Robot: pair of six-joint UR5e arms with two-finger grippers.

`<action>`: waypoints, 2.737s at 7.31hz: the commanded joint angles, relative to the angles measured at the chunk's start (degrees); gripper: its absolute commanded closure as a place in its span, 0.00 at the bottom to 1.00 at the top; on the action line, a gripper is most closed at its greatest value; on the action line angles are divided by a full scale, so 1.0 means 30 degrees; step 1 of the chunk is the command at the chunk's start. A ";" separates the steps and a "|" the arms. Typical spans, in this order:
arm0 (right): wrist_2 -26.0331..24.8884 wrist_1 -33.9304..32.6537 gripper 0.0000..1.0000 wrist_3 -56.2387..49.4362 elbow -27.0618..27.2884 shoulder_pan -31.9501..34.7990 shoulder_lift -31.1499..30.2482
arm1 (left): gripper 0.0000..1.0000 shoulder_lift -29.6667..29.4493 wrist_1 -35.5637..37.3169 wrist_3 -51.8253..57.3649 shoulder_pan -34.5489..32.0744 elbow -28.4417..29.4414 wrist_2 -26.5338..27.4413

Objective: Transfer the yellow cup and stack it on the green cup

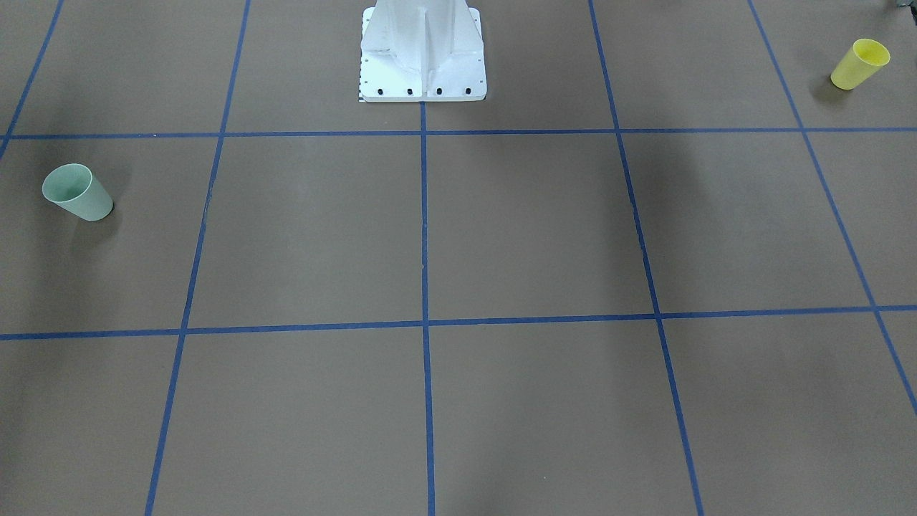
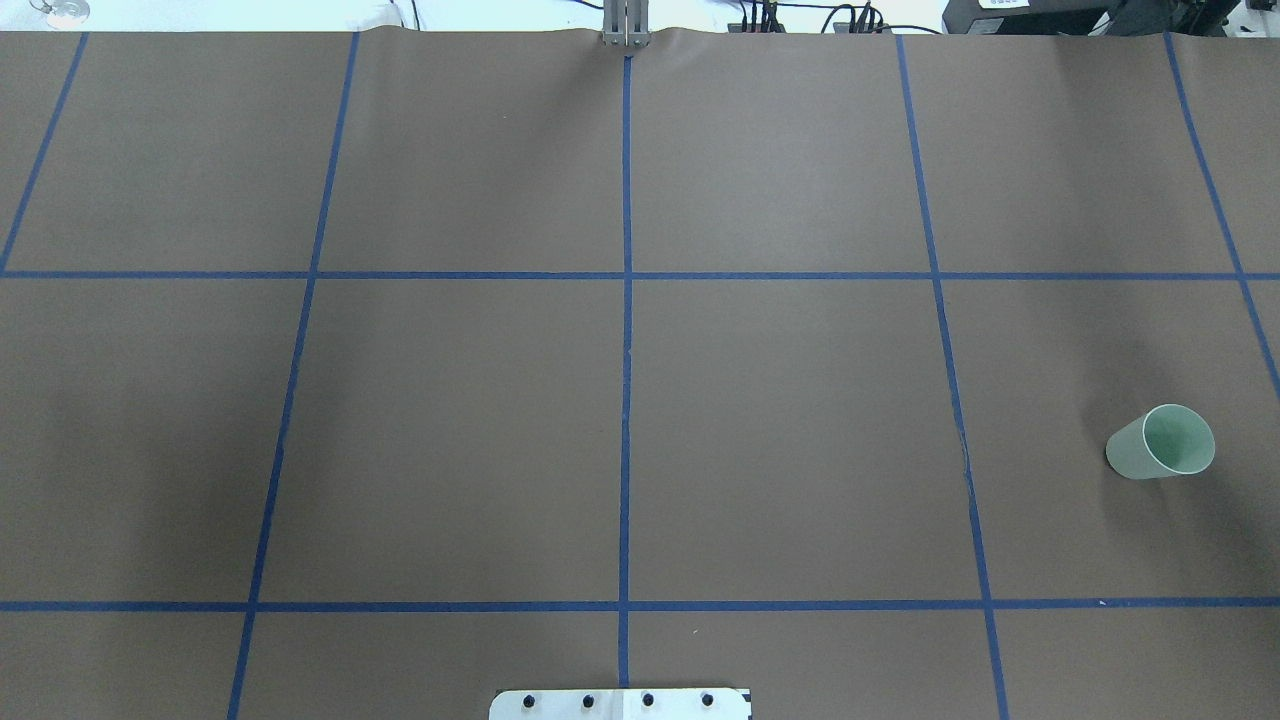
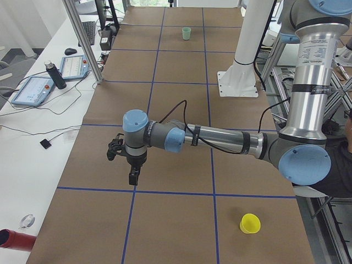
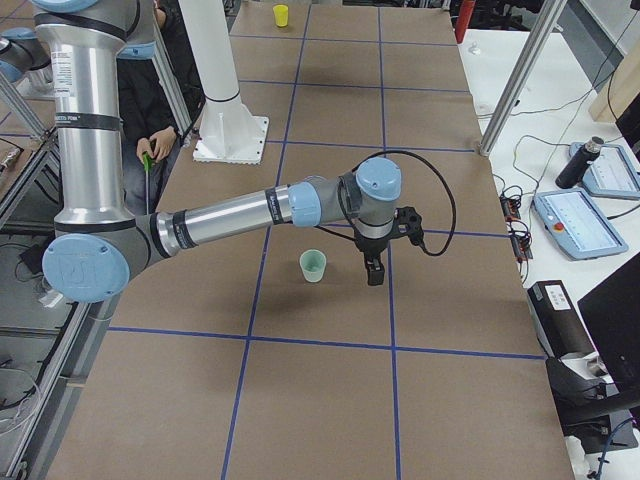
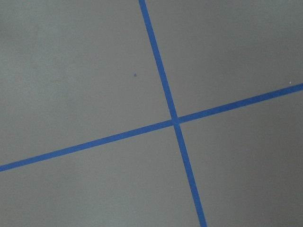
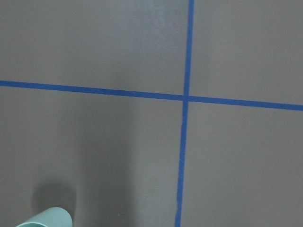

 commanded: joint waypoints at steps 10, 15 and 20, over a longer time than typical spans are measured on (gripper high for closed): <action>-0.1664 0.0033 0.01 0.4982 -0.0261 -0.8160 0.6441 | 0.00 0.8301 0.4122 -2.8767 1.0482 -0.8947 1.1071; -0.1722 0.0033 0.01 0.4982 -0.0261 -0.8366 0.6648 | 0.00 0.8096 0.9572 -4.0347 1.6463 -0.9598 1.0870; -0.1722 0.0033 0.01 0.4952 -0.0261 -0.8425 0.6619 | 0.00 0.5986 1.3713 -4.4929 1.9162 -0.8725 0.8705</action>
